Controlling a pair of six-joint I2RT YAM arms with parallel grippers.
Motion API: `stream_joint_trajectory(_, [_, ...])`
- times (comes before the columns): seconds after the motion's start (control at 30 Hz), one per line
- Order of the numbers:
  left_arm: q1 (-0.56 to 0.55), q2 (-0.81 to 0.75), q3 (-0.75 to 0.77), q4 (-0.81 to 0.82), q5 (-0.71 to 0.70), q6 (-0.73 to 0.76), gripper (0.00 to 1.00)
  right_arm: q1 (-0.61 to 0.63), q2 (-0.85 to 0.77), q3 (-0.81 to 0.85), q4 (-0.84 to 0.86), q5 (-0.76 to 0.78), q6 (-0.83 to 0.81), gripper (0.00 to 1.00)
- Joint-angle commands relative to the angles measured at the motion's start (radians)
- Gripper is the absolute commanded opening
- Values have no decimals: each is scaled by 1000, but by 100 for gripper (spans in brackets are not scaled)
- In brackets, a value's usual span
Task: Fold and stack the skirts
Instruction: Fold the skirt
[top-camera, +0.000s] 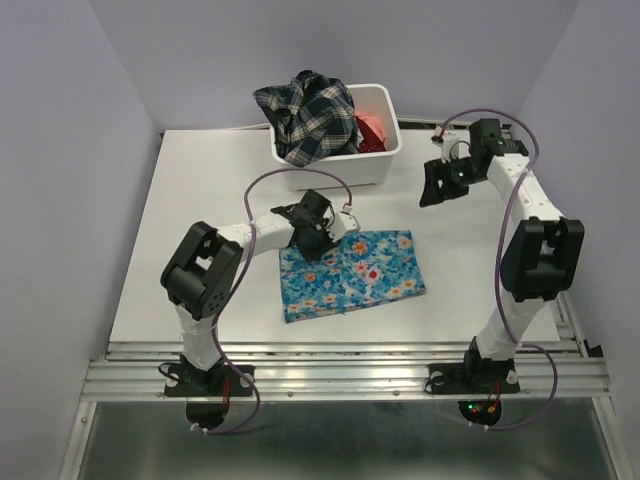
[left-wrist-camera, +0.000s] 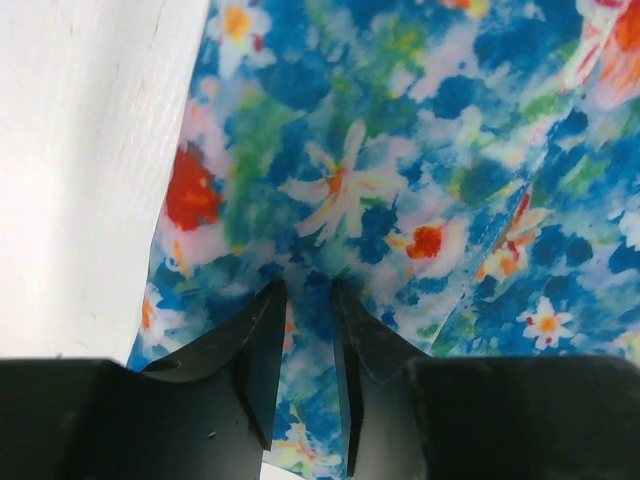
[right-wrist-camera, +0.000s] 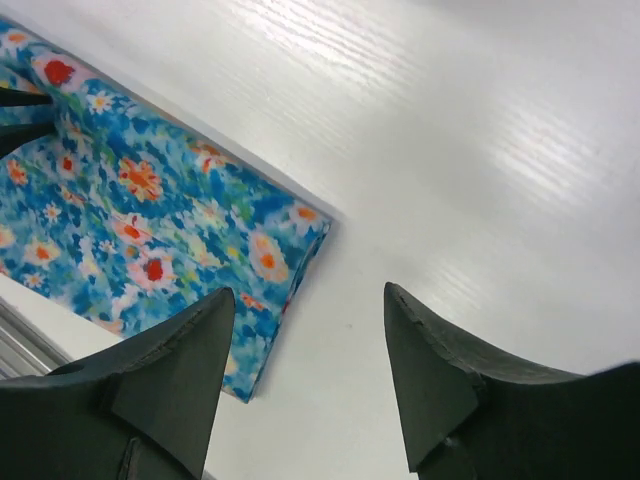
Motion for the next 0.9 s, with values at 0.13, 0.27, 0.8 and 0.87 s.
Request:
stream_joint_trajectory(0.13, [-127, 85, 7, 7, -93, 396, 38, 10, 256, 282, -109, -183, -133, 67])
stream_joint_trajectory(0.27, [-148, 149, 105, -53, -45, 530, 38, 51, 322, 272, -139, -240, -173, 67])
stream_joint_trajectory(0.8, [-148, 133, 108, 23, 54, 858, 44, 220, 420, 155, -10, -298, -208, 60])
stream_joint_trajectory(0.87, [-148, 140, 126, 15, 52, 857, 44, 245, 416, 103, 18, -292, -194, 59])
